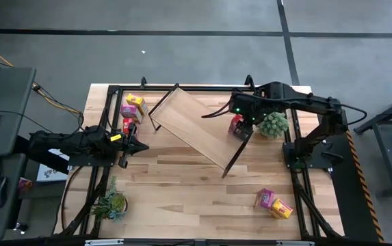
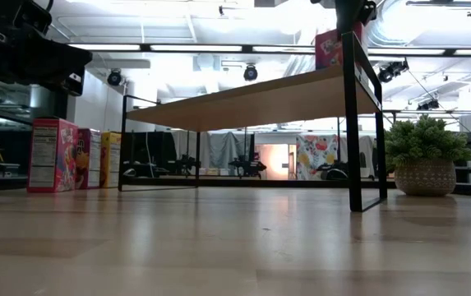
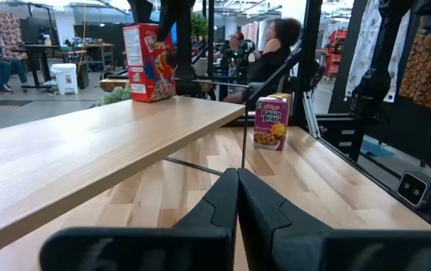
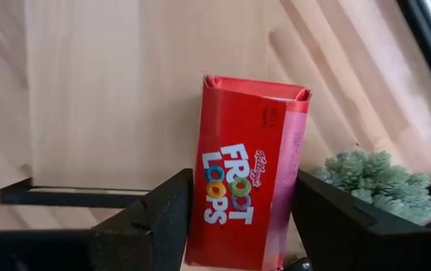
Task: Stack cereal on shelf
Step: Put the bottom red cereal box on the shelf
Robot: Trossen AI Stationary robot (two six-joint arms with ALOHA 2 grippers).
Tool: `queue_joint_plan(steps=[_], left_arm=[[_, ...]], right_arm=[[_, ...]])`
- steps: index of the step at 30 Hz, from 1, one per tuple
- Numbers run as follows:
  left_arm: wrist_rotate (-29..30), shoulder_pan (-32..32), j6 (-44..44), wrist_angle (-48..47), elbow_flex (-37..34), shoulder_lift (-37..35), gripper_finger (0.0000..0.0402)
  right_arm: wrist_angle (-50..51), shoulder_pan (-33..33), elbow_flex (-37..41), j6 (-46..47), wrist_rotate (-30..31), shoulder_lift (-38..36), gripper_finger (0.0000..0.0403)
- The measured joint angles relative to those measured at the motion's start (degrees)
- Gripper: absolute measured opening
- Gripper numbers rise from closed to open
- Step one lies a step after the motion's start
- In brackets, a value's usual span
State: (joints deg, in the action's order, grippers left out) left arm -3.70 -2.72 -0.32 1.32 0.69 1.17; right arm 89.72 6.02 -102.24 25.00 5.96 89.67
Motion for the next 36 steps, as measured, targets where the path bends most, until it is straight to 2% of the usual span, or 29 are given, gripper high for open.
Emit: queue_joint_plan(steps=[17,30,36], left_arm=[[0.0,0.0,0.0,0.0,0.0,0.0,0.0000],[0.0,0.0,0.0,0.0,0.0,0.0,0.0000],[0.0,0.0,0.0,0.0,0.0,0.0,0.0000]], right_arm=[[-3.0,0.0,0.0,-0.8,-0.1,0.0,0.0206],[-10.8,0.0,0.0,-4.5,0.1,-0.1,0.0206],[-11.4,0.2,0.0,-5.0,3.4,-0.1,0.0206]])
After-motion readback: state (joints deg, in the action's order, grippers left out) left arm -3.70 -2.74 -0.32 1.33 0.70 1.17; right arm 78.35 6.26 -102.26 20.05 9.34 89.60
